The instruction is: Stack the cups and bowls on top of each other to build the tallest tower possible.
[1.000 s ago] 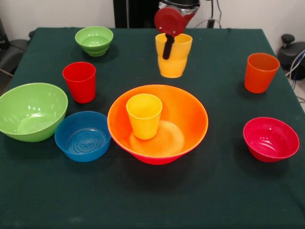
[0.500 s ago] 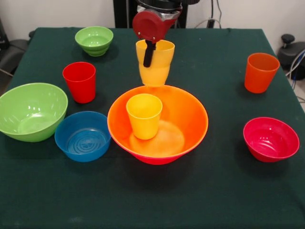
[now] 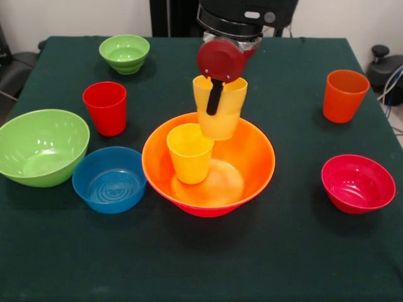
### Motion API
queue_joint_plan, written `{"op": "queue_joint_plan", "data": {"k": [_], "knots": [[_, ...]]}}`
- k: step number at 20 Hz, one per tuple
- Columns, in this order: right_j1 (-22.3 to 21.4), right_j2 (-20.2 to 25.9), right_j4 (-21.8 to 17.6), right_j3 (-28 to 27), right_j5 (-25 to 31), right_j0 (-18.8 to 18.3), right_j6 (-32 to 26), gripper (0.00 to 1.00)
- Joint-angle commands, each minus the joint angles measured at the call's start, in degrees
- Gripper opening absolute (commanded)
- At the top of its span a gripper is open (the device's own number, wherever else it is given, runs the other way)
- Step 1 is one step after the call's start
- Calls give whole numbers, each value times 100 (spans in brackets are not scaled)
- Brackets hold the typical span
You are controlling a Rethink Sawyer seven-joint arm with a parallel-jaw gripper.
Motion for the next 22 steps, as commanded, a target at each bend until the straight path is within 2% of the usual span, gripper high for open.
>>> {"op": "queue_joint_plan", "data": {"k": [1, 11, 22], "knots": [[568, 303, -359, -870, 807, 100, -120, 0], [467, 336, -424, -742, 693, -41, -443, 0], [711, 260, -403, -1016, 692, 93, -236, 0]]}}
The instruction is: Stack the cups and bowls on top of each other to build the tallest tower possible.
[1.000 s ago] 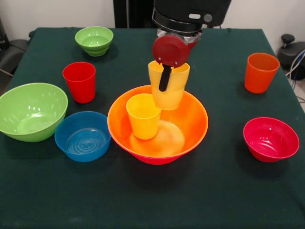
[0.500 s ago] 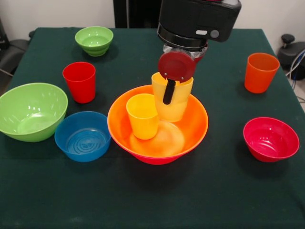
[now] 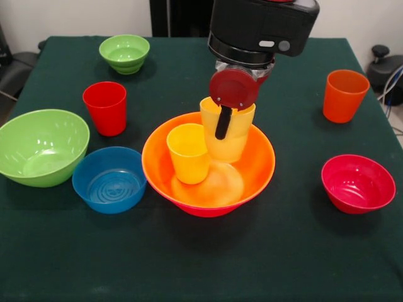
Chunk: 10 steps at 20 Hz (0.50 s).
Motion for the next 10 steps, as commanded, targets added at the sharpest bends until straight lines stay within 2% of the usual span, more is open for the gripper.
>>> {"op": "queue_joint_plan", "data": {"k": [1, 10], "knots": [[296, 291, -405, -349, 505, 70, -262, 0], [397, 362, -376, -277, 278, 25, -350, 0]]}}
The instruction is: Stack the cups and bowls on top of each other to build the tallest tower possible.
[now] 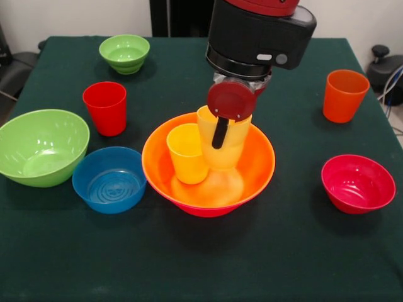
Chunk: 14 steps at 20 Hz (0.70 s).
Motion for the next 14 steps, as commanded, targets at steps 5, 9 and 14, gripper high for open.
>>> {"op": "queue_joint_plan", "data": {"k": [5, 9, 14], "knots": [[85, 500, -415, 131, 80, -110, -555, 0], [25, 506, -420, 224, 32, -116, -569, 0], [108, 484, -388, 110, 58, 24, -416, 0]]}}
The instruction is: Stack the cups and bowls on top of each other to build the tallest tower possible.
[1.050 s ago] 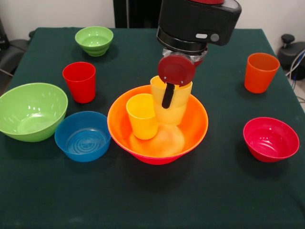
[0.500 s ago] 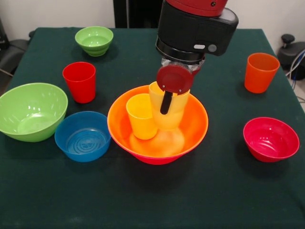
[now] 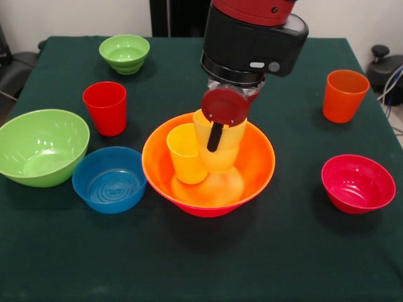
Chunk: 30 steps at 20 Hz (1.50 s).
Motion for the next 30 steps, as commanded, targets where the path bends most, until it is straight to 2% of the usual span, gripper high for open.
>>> {"op": "queue_joint_plan", "data": {"k": [1, 7, 24, 30], "knots": [[66, 483, -398, 62, 78, 63, -429, 0], [197, 436, -352, -210, 450, 223, -280, 0], [152, 639, -475, 187, -62, 60, -761, 0], [327, 662, -468, -62, -26, 7, -776, 0]]}}
